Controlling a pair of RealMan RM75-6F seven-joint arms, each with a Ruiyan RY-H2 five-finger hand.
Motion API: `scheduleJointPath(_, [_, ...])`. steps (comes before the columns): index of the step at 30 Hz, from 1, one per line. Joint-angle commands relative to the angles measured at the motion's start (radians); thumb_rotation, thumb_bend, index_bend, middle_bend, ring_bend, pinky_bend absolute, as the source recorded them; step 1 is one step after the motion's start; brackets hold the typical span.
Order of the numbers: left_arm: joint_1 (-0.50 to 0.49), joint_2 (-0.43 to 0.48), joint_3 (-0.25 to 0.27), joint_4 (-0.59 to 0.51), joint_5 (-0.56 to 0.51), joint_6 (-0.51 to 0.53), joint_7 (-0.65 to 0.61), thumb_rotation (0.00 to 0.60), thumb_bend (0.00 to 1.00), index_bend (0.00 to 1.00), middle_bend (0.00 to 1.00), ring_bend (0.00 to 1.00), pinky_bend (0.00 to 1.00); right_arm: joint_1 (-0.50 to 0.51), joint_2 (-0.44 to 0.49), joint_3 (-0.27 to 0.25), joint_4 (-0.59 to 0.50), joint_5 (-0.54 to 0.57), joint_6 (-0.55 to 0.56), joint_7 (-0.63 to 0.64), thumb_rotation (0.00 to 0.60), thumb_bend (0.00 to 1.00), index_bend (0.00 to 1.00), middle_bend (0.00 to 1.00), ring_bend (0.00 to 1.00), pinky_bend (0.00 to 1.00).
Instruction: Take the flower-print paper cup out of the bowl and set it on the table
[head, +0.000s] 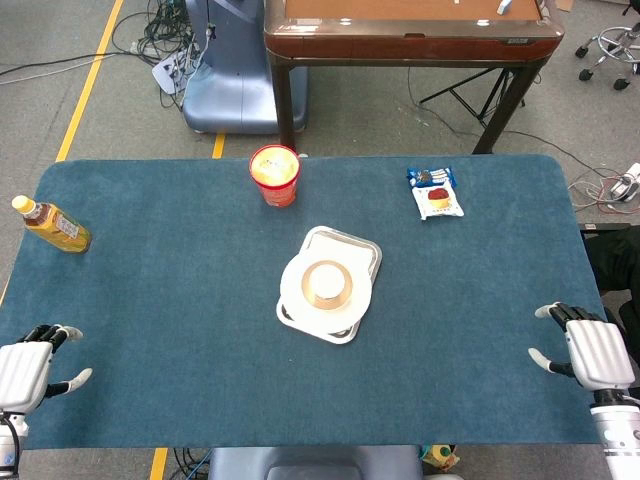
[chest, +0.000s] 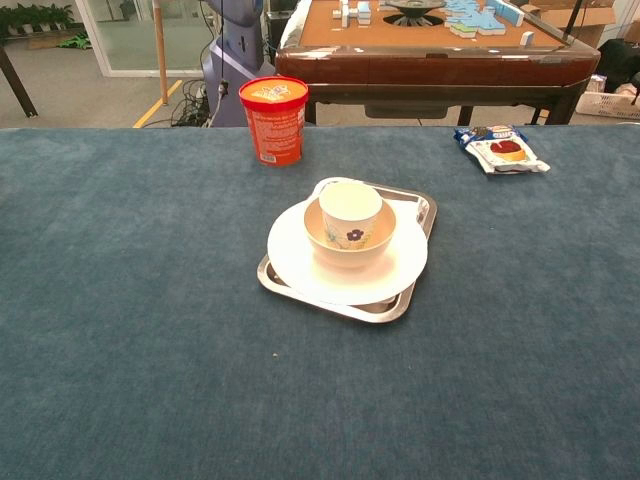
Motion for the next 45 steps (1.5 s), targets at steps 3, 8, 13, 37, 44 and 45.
scheduleJointPath(3, [0.000, 0.001, 0.000, 0.000, -0.004, -0.003, -0.008, 0.600, 0.14, 0.39, 0.42, 0.30, 0.47, 0.002, -0.007, -0.002, 0.004, 0.003, -0.006, -0.006, 0.600, 0.25, 0.36, 0.36, 0.34, 0.41])
scheduleJointPath(8, [0.002, 0.004, 0.000, 0.003, -0.006, -0.002, -0.017, 0.600, 0.14, 0.39, 0.42, 0.30, 0.47, 0.007, -0.019, -0.001, 0.008, 0.010, -0.019, 0.001, 0.600, 0.25, 0.38, 0.36, 0.32, 0.41])
scheduleJointPath(13, [0.006, 0.007, -0.002, 0.003, -0.017, -0.002, -0.025, 0.600, 0.14, 0.39, 0.42, 0.30, 0.47, 0.021, -0.026, 0.010, 0.001, 0.000, -0.022, 0.020, 0.600, 0.25, 0.48, 0.36, 0.25, 0.41])
scheduleJointPath(37, [0.025, 0.022, -0.003, -0.010, -0.025, 0.023, -0.023, 0.600, 0.14, 0.40, 0.42, 0.30, 0.47, 0.371, -0.073, 0.137, 0.084, 0.033, -0.378, -0.019, 0.600, 0.27, 0.57, 0.26, 0.14, 0.28])
scheduleJointPath(44, [0.034, 0.031, -0.003, -0.019, -0.023, 0.038, -0.025, 0.600, 0.14, 0.40, 0.42, 0.30, 0.47, 0.492, -0.156, 0.154, 0.167, 0.018, -0.472, -0.027, 0.600, 0.30, 0.58, 0.20, 0.11, 0.24])
scheduleJointPath(45, [0.035, 0.032, -0.003, -0.020, -0.024, 0.039, -0.026, 0.600, 0.14, 0.40, 0.42, 0.30, 0.47, 0.506, -0.166, 0.157, 0.175, 0.018, -0.481, -0.026, 0.600, 0.30, 0.58, 0.19, 0.10, 0.24])
